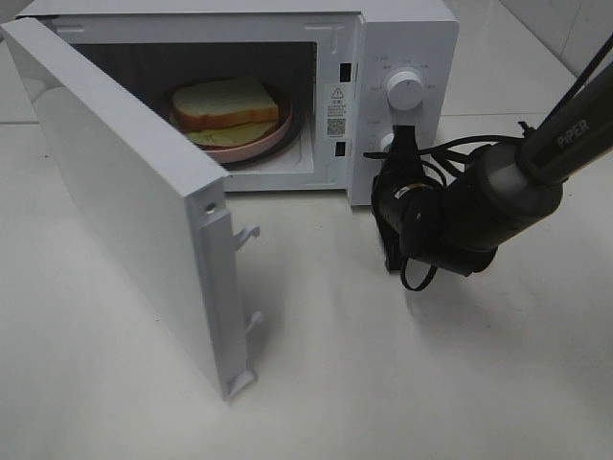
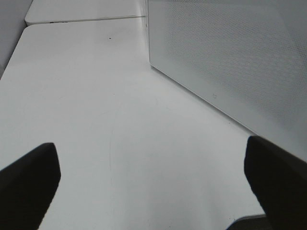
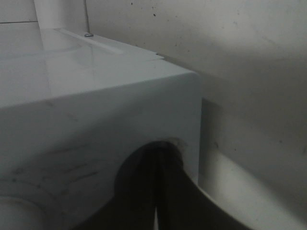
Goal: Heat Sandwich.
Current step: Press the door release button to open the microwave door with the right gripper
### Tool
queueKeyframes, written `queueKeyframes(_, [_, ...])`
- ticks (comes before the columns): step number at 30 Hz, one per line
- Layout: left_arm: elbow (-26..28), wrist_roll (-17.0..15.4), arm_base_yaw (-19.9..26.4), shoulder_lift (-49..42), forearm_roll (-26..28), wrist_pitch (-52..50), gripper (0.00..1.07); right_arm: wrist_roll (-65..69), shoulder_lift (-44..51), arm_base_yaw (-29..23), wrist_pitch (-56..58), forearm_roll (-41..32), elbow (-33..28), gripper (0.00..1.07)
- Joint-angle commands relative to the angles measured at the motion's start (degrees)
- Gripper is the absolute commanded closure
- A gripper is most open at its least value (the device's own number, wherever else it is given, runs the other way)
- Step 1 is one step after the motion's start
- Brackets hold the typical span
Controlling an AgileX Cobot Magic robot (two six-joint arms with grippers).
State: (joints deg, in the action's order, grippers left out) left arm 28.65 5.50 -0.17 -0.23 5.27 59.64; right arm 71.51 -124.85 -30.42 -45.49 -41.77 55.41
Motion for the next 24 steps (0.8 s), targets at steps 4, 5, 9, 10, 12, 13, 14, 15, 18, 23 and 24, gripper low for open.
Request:
queueKeyframes(4, [-0.23,-0.17,0.11,-1.2,0.29,-0.29,0.07,-0.11,0.23,3.04,-8.88,6.47,5.96,1.07])
queueKeyframes(5, [-0.23,-0.17,0.11,-1.2,0.29,-0.29,0.07,0.06,0.29,3.04,-8.02,6.53,5.96,1.07])
queueKeyframes(9, [-0.23,-0.17,0.11,-1.2,0.29,-0.29,0.07,0.0,1.72,2.69,-2.92,6.53,5.56,1.07])
queueKeyframes(10, [-0.23,-0.17,0.11,-1.2,0.29,-0.29,0.07,-0.06,2.23,2.46,-2.29,6.36,5.16,1.07])
queueKeyframes(12, [-0.23,-0.17,0.11,-1.2,0.29,-0.29,0.07,-0.06,2.64,2.46,-2.06,6.36,4.76,1.07])
queueKeyframes(13, [-0.23,-0.17,0.11,-1.2,0.29,-0.29,0.07,0.06,3.27,2.06,-0.86,6.59,3.61,1.07])
queueKeyframes(14, [-0.23,-0.17,0.11,-1.2,0.29,-0.29,0.07,0.06,3.5,1.6,-0.29,6.59,2.98,1.07])
queueKeyframes(15, [-0.23,-0.17,0.11,-1.2,0.29,-0.29,0.07,0.17,3.61,1.55,0.11,6.65,2.23,1.07])
queueKeyframes(18, [-0.23,-0.17,0.11,-1.2,0.29,-0.29,0.07,1.6,4.07,0.52,0.4,6.99,0.11,1.07])
queueKeyframes(23, [-0.23,-0.17,0.11,-1.2,0.29,-0.29,0.07,5.39,4.93,-1.03,-0.17,9.22,-3.38,1.07])
queueKeyframes(24, [-0.23,-0.17,0.11,-1.2,0.29,-0.29,0.07,5.73,5.16,-1.26,-0.29,9.57,-3.95,1.07])
